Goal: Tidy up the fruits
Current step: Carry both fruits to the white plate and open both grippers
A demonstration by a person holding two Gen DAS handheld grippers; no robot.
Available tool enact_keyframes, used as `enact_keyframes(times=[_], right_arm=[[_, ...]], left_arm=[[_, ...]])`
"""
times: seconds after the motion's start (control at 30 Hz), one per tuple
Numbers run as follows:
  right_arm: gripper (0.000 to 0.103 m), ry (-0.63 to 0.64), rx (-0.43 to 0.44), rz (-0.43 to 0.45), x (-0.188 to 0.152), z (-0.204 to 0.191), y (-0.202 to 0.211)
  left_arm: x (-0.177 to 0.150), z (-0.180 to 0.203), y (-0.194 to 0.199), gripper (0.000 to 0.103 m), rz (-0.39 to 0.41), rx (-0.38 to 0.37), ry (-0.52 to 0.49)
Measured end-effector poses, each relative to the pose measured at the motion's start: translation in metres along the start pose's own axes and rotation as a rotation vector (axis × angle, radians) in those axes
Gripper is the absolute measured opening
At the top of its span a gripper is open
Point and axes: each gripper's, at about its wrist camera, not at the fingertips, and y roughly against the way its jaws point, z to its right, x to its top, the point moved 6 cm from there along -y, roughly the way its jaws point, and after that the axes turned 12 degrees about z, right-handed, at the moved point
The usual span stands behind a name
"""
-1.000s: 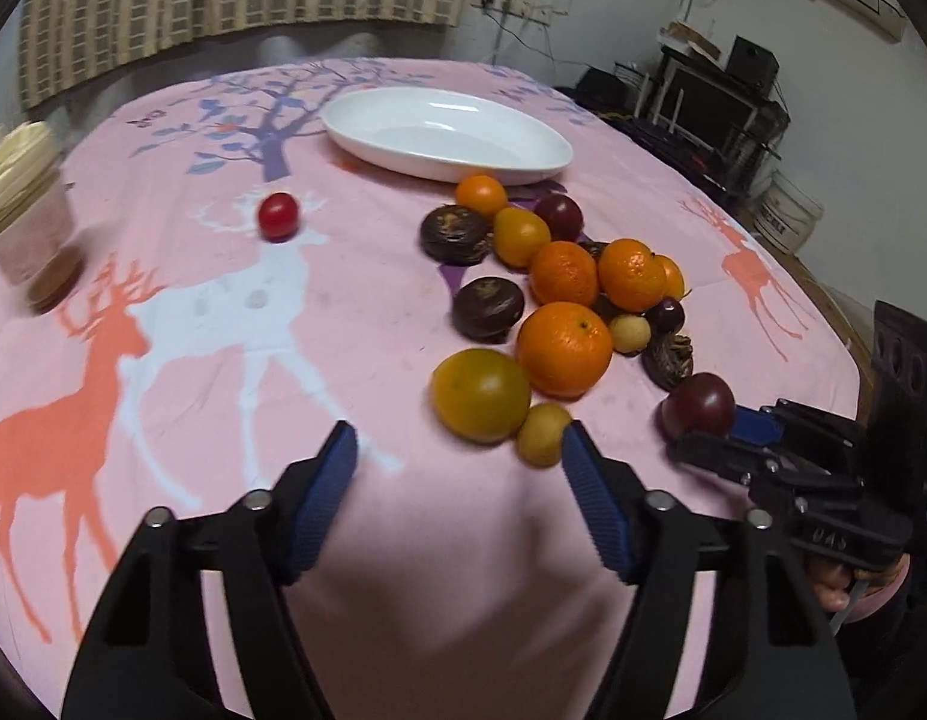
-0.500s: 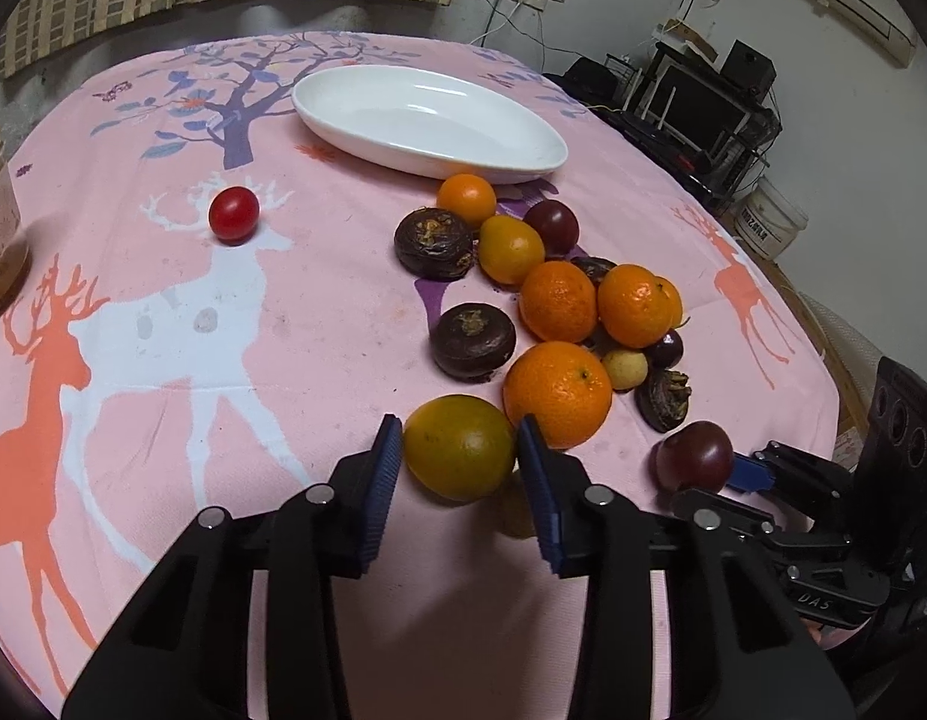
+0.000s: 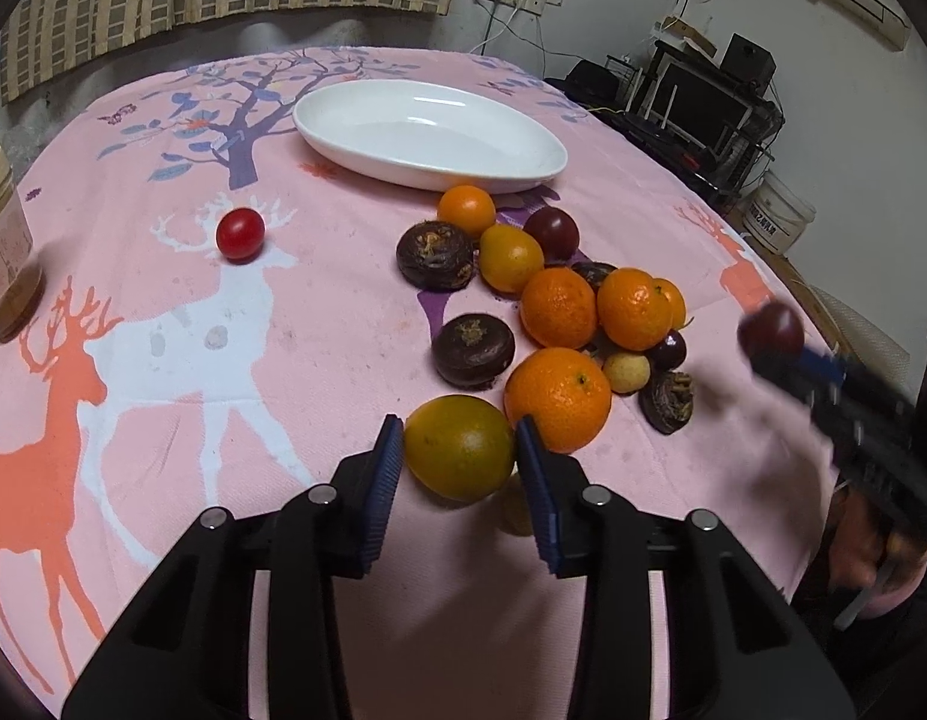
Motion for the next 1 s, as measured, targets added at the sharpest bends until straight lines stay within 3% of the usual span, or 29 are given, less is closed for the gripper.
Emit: enact_keyframes(times=[0.17, 0.27, 0.43, 0.53, 0.67, 0.7, 0.73, 0.8, 0.83, 0.87, 1.0], right_arm=[[0.038, 0.112, -0.092, 0.049, 0.061, 0.006, -0.072], [0.038, 0.190, -0.133, -0.031, 0.086, 0.005, -0.147], [0.038, 0.289, -0.187, -0.148, 0.094, 0.000, -0.233], [0.038, 0.329, -0.180, -0.180, 0.083, -0.008, -0.254], [0.038, 0.348, -0.158, -0.208, 0.075, -0.012, -0.267], [0.044, 0.350, -0.159, -0.207, 0.076, -0.012, -0.269], [0.058, 0.354, -0.168, -0.200, 0.077, -0.010, -0.269], [0.067, 0.370, -0.196, -0.172, 0.083, -0.007, -0.263], [0.067, 0.375, -0.207, -0.160, 0.086, -0.006, -0.256], [0.067, 0.380, -0.215, -0.150, 0.088, -0.004, -0.248], [0.067, 0.390, -0.252, -0.099, 0.095, 0.000, -0.199]], left_arm=[[0.024, -0.006, 0.001, 0.038, 0.035, 0.012, 0.014], [0.059, -0.011, -0.004, 0.038, 0.070, 0.039, 0.002], [0.133, -0.021, -0.040, 0.038, 0.132, 0.126, -0.044], [0.165, -0.030, -0.080, 0.038, 0.111, 0.166, -0.044], [0.182, -0.041, -0.128, 0.038, 0.057, 0.213, -0.036], [0.185, -0.044, -0.138, 0.038, 0.043, 0.225, -0.027], [0.185, -0.046, -0.144, 0.040, 0.035, 0.235, -0.020], [0.185, -0.050, -0.151, 0.064, 0.028, 0.264, -0.004], [0.185, -0.052, -0.149, 0.083, 0.036, 0.276, 0.001], [0.187, -0.053, -0.143, 0.089, 0.064, 0.292, 0.007], [0.184, -0.049, -0.108, 0.092, 0.118, 0.307, -0.031]])
